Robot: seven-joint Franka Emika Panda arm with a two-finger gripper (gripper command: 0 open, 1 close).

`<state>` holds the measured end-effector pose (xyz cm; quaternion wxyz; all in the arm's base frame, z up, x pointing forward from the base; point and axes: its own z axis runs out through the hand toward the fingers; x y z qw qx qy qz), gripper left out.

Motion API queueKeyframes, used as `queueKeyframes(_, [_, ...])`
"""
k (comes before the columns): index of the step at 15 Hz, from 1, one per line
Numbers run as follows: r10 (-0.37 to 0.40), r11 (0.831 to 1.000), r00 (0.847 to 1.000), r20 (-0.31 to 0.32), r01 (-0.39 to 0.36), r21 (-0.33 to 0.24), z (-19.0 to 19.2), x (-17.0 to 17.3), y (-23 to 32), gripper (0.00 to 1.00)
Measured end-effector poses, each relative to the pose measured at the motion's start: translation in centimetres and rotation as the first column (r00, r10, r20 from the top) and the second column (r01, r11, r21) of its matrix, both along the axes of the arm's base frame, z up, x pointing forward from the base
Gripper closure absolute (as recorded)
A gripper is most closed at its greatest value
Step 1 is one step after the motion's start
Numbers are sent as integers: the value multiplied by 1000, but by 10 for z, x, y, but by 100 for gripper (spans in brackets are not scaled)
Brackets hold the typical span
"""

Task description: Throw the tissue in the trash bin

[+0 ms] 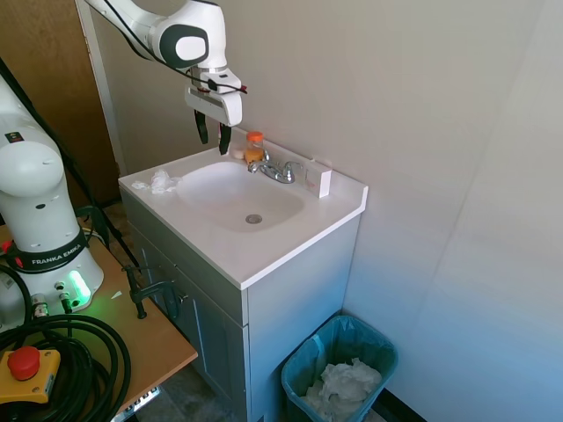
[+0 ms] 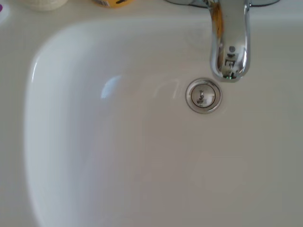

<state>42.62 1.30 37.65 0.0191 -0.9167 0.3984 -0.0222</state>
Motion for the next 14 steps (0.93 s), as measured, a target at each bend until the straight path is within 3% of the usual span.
queueKeyframes(6, [32,997,999,-9,-33,-67,-5,-5,34,0])
queueKeyframes(14, [190,975,980,-62,-196,-109,-61,-67,147,0])
